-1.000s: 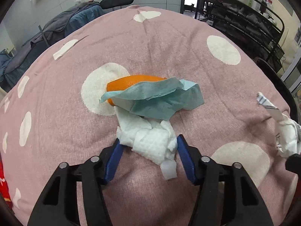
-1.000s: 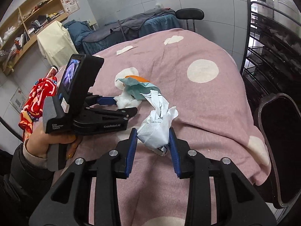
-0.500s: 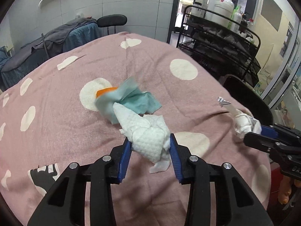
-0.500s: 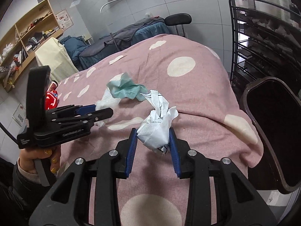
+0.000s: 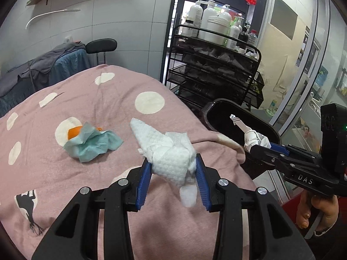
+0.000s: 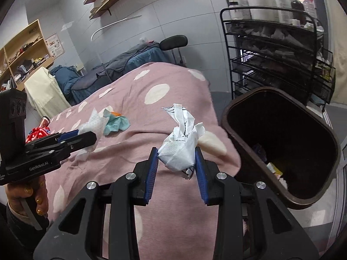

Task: Collect trash
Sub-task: 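Drop the paper tissue in the bin with the right tool while the left tool follows, then lower the white towel tissue into the bin and open the left tool, then move both tools back over the bed toward the teal cloth, then grasp the teal cloth with the left tool while the right tool grasps the orange foam piece, then carry the orange foam piece into the bin and open the right tool while the left tool follows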

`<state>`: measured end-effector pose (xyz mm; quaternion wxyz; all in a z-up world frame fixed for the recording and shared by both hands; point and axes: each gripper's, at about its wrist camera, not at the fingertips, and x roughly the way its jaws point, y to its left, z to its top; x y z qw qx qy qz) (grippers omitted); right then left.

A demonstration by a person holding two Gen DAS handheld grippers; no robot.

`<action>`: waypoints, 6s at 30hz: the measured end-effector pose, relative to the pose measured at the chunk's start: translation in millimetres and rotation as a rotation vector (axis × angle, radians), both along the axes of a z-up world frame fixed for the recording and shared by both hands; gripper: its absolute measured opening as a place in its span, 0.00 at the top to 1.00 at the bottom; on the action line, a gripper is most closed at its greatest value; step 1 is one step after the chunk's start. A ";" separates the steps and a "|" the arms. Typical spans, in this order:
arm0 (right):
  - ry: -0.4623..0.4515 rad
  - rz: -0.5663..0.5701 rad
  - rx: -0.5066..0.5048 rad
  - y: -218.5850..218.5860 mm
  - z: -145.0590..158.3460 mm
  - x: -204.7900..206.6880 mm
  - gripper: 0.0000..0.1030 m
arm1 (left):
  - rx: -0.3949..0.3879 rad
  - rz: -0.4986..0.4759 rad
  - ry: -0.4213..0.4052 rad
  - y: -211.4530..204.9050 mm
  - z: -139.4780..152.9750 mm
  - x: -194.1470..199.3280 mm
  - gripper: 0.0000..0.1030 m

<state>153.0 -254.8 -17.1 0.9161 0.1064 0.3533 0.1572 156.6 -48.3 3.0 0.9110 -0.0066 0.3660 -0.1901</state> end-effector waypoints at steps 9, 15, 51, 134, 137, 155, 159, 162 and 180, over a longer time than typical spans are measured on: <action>-0.013 -0.185 -0.060 -65.6 -9.6 1.9 0.66 | -0.011 -0.096 -0.009 -46.8 -2.1 1.6 0.62; 0.044 -0.280 -0.087 -103.7 -33.1 22.9 0.66 | -0.015 -0.146 -0.010 -71.4 -4.2 2.7 0.62; -0.022 -0.377 -0.131 -121.0 -43.7 -26.0 0.25 | 0.029 -0.336 0.132 -195.8 -33.6 78.3 0.62; 0.018 0.135 -0.116 79.3 -4.3 25.9 0.19 | 0.213 0.172 0.247 80.2 -71.0 115.1 0.78; 0.016 0.155 -0.114 85.0 -1.0 30.7 0.19 | 0.187 0.171 0.212 83.3 -62.7 104.7 0.85; 0.162 0.417 -0.162 197.9 -7.3 122.9 0.19 | 0.026 0.376 0.041 145.8 -13.0 18.5 0.85; 0.208 0.467 -0.249 231.2 -17.7 146.3 0.19 | 0.007 0.405 0.052 157.2 -18.4 8.8 0.85; 0.226 0.487 -0.314 255.8 -25.9 165.1 0.19 | -0.014 0.420 0.055 165.5 -20.2 2.4 0.85; 0.191 0.496 -0.414 292.5 -43.4 187.2 0.60 | -0.064 0.386 0.049 156.7 -21.3 -11.6 0.85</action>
